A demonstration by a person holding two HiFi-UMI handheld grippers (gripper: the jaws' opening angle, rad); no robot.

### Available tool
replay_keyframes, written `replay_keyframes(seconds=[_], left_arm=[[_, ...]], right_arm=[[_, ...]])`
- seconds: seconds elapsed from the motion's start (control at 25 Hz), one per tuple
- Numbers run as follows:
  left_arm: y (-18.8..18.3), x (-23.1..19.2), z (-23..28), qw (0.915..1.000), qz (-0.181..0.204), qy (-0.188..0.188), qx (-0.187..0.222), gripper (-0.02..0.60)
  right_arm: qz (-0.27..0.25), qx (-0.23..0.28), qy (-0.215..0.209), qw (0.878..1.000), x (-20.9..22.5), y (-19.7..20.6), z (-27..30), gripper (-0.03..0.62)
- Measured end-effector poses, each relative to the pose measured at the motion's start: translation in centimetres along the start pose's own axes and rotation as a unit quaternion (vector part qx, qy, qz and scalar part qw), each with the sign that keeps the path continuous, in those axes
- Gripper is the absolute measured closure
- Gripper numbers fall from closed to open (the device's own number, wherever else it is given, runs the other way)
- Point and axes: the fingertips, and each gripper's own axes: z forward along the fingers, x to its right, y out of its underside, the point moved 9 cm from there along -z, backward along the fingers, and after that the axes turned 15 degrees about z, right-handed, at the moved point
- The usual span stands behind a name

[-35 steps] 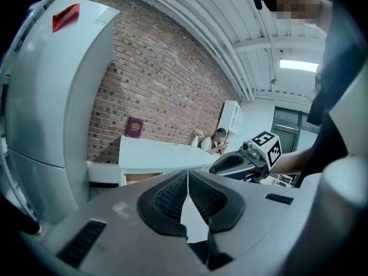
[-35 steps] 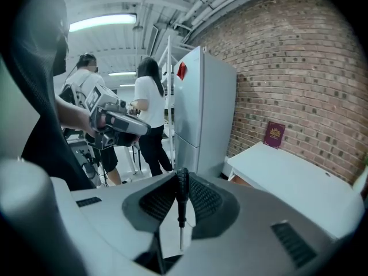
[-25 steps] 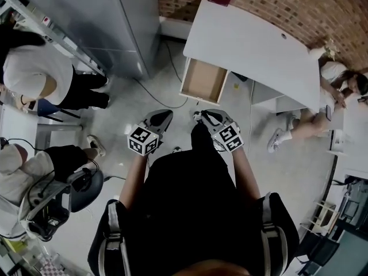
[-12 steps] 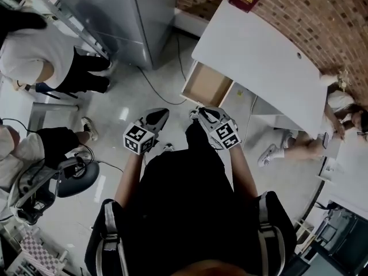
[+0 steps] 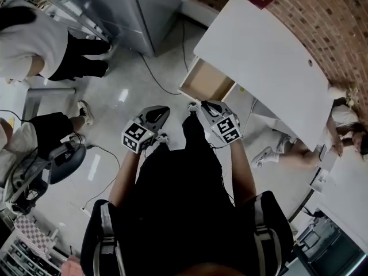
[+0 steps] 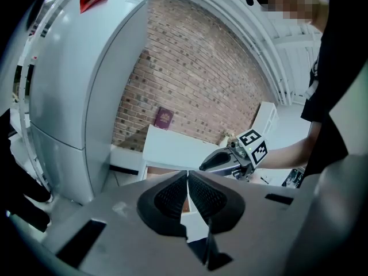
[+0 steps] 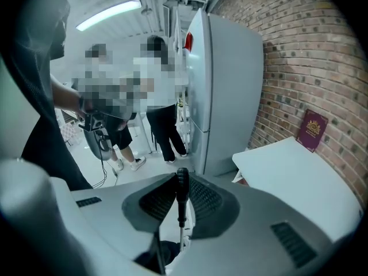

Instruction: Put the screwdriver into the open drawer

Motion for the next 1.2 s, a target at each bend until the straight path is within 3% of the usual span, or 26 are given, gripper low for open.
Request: replay_keyframes(seconds=[0.64, 1.2], left_arm=[[2.4, -0.8, 4.8, 0.9982, -0.033, 0.007, -0.050, 0.561], [6.8, -0.8, 9.5, 0.9950, -0.076, -0.017, -0.063, 0.561]], right_arm=[[0.001, -0.080, -0.032, 0.996, 7.2, 5.6, 5.9, 0.470], [0.010, -0.122, -0.063, 0.991, 12.1, 10.7, 12.0, 0.470]])
